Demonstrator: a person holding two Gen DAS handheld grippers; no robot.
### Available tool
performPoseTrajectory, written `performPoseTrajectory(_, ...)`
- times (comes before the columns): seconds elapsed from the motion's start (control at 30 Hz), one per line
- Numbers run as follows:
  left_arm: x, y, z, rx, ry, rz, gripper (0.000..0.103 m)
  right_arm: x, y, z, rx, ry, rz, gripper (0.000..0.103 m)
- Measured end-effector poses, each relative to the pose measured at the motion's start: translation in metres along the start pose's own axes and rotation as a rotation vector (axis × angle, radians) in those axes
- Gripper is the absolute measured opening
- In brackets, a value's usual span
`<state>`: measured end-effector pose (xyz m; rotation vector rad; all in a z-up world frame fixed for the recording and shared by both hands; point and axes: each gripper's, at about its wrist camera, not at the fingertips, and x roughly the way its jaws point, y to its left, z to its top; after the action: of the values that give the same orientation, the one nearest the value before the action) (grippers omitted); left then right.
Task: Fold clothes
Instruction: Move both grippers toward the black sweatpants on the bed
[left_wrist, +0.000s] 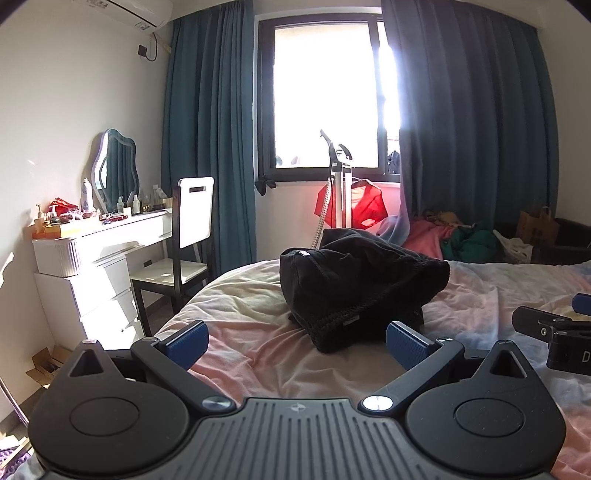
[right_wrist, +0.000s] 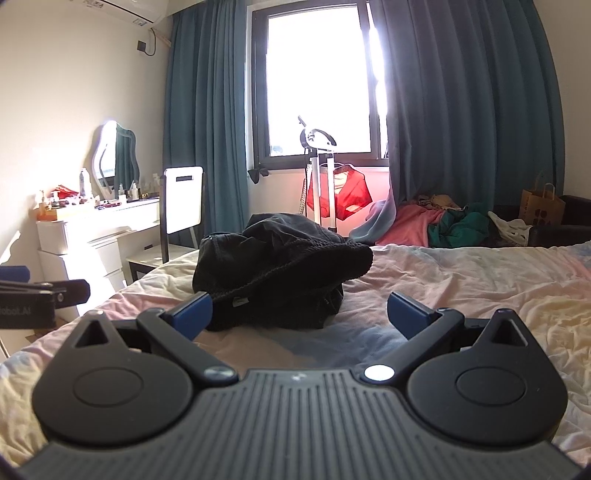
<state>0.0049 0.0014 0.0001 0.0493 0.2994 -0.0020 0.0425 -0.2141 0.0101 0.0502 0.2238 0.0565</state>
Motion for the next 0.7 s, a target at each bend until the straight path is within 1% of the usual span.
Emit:
performPoseTrajectory(0.2,0.004,0.003,0.001,-0.015,0.014,-0.007,0.103,0.003,-0.002,0.000,0.010,0.014,0.014,0.103)
performPoseTrajectory(0.47,0.009,0.002,-0.001,-0.001,-0.004,0.025,0.103,0.002,-0.005,0.004,0.024,0.000,0.021,0.103)
performPoseTrajectory(0.57,0.012,0.002,-0.005,0.012,-0.014,0.055,0.103,0.001,-0.006,0.004,0.031,-0.004,0.028,0.103)
performPoseTrajectory(0.7,0.020,0.001,-0.012,0.027,0.003,0.110,0.103,-0.001,-0.008,0.004,0.037,-0.006,0.040,0.103)
